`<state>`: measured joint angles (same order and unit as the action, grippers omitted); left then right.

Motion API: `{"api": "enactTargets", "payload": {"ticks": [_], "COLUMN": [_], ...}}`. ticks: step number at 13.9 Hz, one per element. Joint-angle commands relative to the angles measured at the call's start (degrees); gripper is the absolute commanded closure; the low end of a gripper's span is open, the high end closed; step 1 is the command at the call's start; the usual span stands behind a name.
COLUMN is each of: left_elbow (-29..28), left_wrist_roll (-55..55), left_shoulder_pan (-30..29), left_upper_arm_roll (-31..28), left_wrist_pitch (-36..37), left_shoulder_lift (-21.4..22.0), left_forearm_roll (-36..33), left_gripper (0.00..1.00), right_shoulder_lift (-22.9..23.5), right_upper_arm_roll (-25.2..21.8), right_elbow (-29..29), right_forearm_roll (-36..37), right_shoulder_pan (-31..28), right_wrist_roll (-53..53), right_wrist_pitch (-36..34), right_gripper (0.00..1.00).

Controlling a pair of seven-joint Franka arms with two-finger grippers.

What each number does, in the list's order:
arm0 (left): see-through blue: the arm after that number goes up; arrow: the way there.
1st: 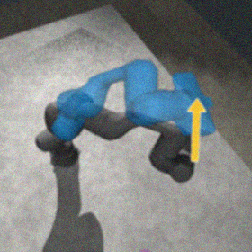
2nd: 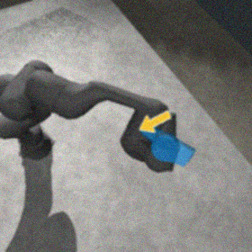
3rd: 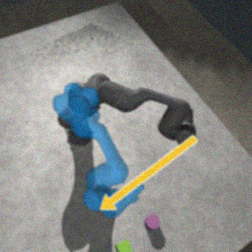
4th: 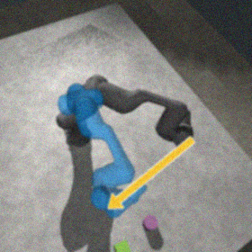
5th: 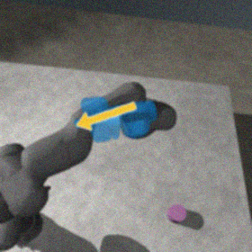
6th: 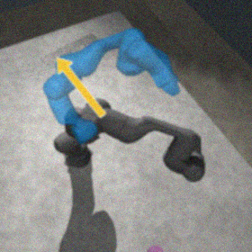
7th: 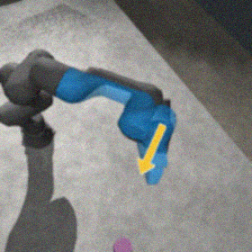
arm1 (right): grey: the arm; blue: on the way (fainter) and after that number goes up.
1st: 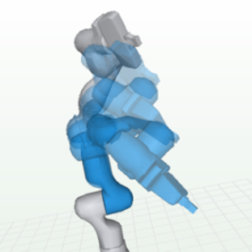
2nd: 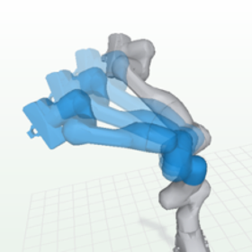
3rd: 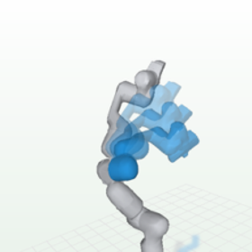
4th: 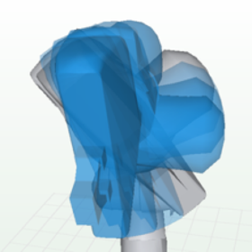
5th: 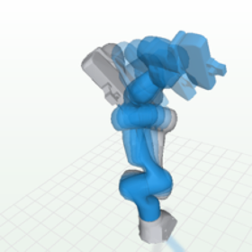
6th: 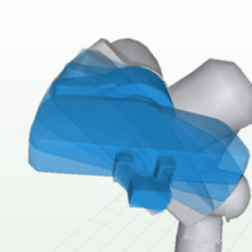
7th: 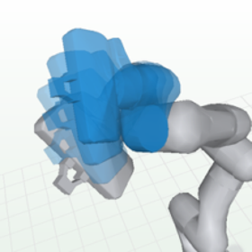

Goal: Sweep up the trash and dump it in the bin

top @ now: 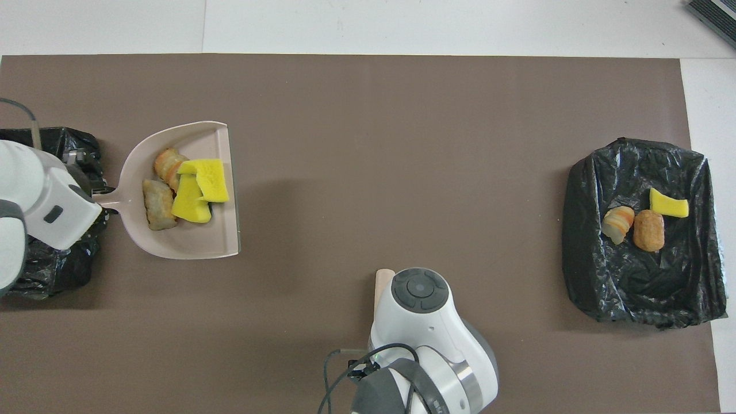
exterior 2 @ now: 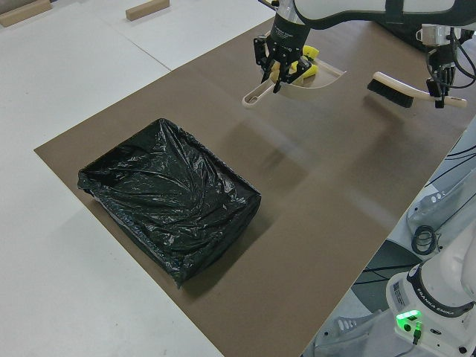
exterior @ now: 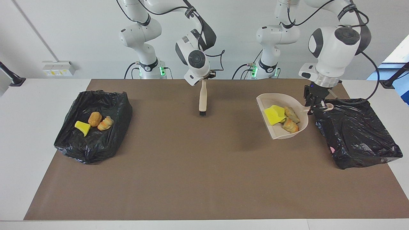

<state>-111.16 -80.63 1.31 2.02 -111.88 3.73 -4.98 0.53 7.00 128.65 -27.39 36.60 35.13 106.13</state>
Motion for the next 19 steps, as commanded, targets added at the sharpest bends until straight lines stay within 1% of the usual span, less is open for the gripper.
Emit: {"api": "enactTargets", "payload": {"ticks": [1,3,4,5,9,11,13,14,15,17,19], "left_elbow": [4.19,6.91,7.97,8.67,14.38,14.66,15.18,15.71,16.06,16.15,16.15], "left_wrist_roll": [-4.60,-8.73,-10.75,-12.95,-20.85,-26.83,-32.36,-35.09,-37.03,-37.93,-37.84], "left_shoulder_pan": [1.59,1.59,1.50,1.50,1.41,1.32,1.15,0.89,0.80,0.27,-0.34], "left_upper_arm_roll": [-5.08,-9.12,-10.80,-13.08,-21.43,-25.38,-28.46,-29.96,-31.02,-31.38,-31.29], "left_wrist_pitch": [3.68,6.31,7.19,7.20,7.73,7.47,5.81,4.23,2.65,-0.26,-3.59], "left_shoulder_lift": [-0.39,-0.83,-1.09,-1.62,-4.34,-4.79,-6.10,-7.76,-8.73,-10.40,-11.99], "left_forearm_roll": [1.11,1.55,1.55,1.55,3.13,2.96,2.17,1.91,1.47,-2.03,-4.77], "left_gripper": [1.00,1.00,1.00,1.00,1.00,1.00,1.00,1.00,1.00,1.00,1.00], "right_shoulder_lift": [-4.65,-7.28,-8.08,-8.26,-8.26,-7.83,-7.04,-7.03,-7.03,-5.81,-5.80], "right_upper_arm_roll": [-0.05,0.04,-0.05,-0.05,-0.14,-0.05,-0.05,-0.14,-0.14,-0.05,-0.05], "right_elbow": [5.28,9.93,10.91,11.18,11.36,11.71,11.71,11.71,11.80,11.71,11.71], "right_forearm_roll": [-1.08,-1.00,-0.39,-0.12,0.41,1.02,1.02,1.46,3.12,3.48,3.66], "right_shoulder_pan": [2.67,3.73,5.30,5.49,5.41,5.41,5.23,5.15,5.06,5.23,5.58], "right_wrist_roll": [2.48,1.70,1.43,2.21,2.48,2.57,2.48,1.96,2.13,2.57,2.40], "right_wrist_pitch": [3.29,7.85,8.04,7.87,8.40,10.40,11.73,11.48,11.04,11.56,11.56], "right_gripper": [1.00,1.00,1.00,1.00,1.00,1.00,1.00,1.00,1.00,1.00,1.00]}}
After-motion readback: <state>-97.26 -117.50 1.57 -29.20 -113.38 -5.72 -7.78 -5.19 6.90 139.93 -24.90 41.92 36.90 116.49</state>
